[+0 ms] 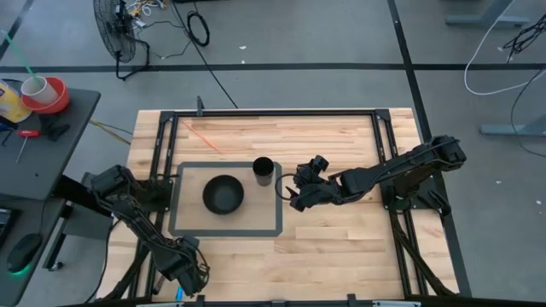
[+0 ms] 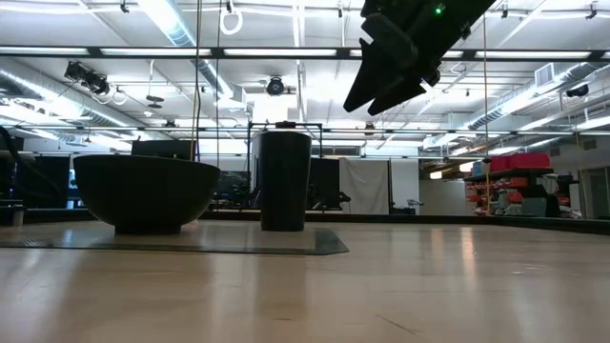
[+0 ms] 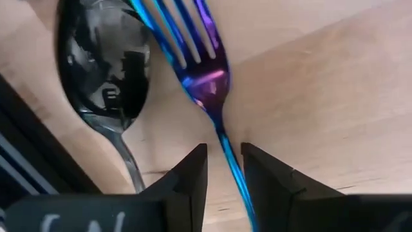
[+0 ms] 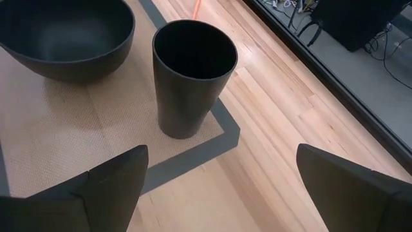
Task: Pick & Place Utensil
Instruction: Put the blue fork into the black bowl on the transparent table mat
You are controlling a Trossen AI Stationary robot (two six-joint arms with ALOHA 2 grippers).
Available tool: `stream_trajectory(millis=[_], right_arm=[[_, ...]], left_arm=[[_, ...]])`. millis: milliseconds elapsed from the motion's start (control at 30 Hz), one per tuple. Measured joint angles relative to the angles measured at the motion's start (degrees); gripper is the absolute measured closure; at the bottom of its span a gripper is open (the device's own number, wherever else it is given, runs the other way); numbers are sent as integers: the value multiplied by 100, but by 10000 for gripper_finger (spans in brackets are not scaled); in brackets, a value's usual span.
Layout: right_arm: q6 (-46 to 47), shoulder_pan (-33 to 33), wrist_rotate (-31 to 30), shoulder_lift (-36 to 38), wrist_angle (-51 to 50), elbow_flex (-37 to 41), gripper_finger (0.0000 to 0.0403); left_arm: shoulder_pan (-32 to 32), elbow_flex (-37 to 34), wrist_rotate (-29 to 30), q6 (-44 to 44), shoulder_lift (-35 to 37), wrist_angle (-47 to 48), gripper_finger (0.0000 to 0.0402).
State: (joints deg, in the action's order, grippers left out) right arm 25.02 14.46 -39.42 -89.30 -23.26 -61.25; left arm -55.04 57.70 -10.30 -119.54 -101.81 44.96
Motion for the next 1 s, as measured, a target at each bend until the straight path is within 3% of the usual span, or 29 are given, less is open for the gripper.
stream_trajectory(millis=[400, 733, 867, 1000], right_arm=[[-131, 123, 325, 0, -6, 0, 3], [-151, 483, 188, 0, -14, 0, 3], [-118, 557, 181, 0, -79, 0, 3], [117, 639, 180, 0, -202, 0, 3]], left_arm=[[29, 16, 550, 376, -8, -105, 385], [557, 448, 909, 1849, -31, 105, 376], [935, 1007, 806, 2851, -30, 789, 384], [1379, 1716, 633, 4007, -30, 2152, 380]])
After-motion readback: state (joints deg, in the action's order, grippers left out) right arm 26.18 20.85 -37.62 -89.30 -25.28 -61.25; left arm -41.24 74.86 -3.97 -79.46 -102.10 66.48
